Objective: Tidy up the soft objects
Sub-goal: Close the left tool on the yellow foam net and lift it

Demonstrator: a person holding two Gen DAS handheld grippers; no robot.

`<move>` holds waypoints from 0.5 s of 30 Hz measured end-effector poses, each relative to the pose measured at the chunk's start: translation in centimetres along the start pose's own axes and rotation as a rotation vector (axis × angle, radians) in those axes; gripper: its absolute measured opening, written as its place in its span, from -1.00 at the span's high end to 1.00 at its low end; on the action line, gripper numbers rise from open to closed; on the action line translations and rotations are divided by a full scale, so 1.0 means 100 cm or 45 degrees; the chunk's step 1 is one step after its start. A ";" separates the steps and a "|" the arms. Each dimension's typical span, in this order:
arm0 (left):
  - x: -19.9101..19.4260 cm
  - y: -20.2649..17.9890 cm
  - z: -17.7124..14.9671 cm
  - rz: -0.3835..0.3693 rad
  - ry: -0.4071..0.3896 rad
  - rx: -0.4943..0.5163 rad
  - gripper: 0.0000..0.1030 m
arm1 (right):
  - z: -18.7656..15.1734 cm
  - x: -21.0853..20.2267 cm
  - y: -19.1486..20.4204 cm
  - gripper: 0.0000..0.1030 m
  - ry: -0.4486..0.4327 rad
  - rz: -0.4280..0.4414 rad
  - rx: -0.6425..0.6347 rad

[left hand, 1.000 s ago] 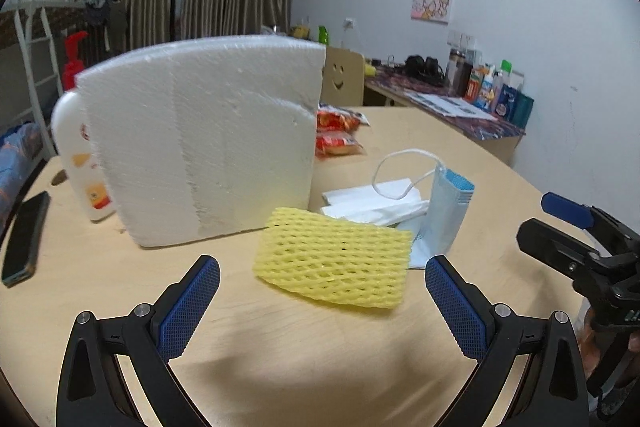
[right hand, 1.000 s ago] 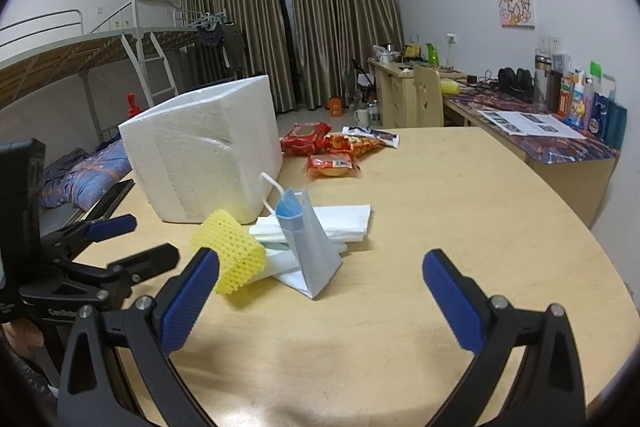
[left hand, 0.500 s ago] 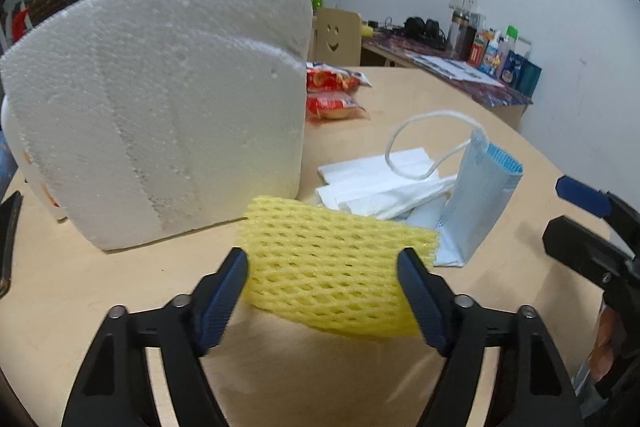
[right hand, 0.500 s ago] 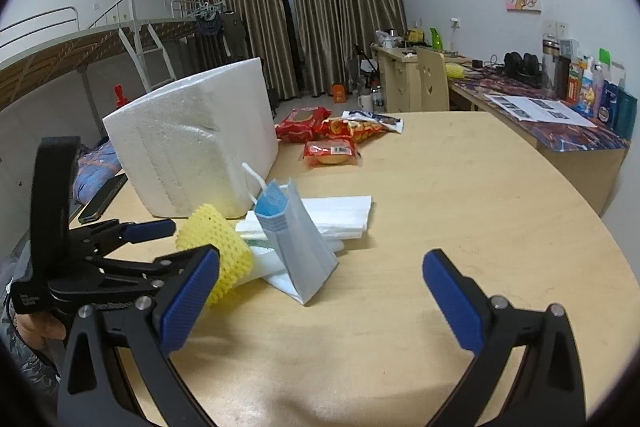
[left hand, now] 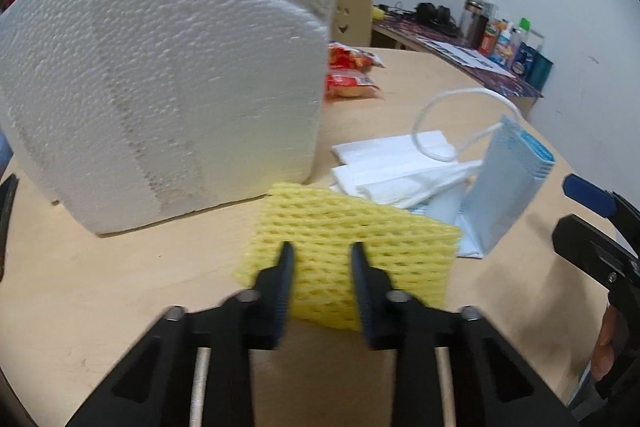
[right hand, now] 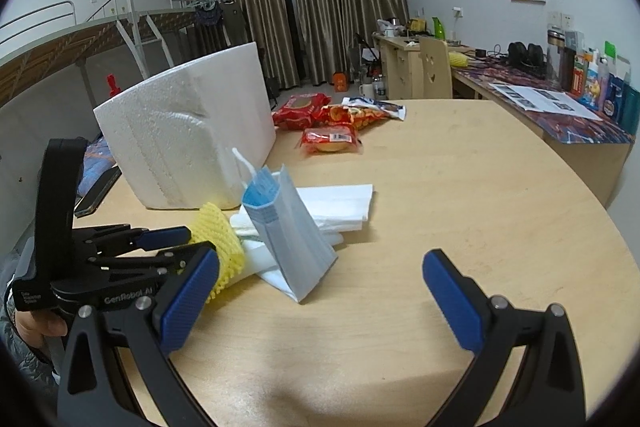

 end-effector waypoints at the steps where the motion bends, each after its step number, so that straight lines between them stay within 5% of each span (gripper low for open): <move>1: -0.001 0.004 0.000 0.007 0.000 -0.017 0.78 | 0.000 0.000 0.001 -1.00 0.002 -0.002 -0.001; 12: -0.016 0.001 -0.006 -0.022 -0.050 0.033 0.89 | 0.000 0.006 0.006 -1.00 0.033 -0.011 -0.013; 15: -0.025 -0.004 -0.006 -0.031 -0.097 0.066 0.59 | 0.000 0.006 0.005 -1.00 0.032 -0.013 -0.012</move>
Point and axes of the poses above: each gripper's, at about its wrist camera, not at the fingertips, and x roughly the way its jaws point, y to its left, z to its top, the point moved 6 cm from there along x, roughly the way its jaws point, and after that the axes turned 4 degrees about y, right-handed, at the moved point
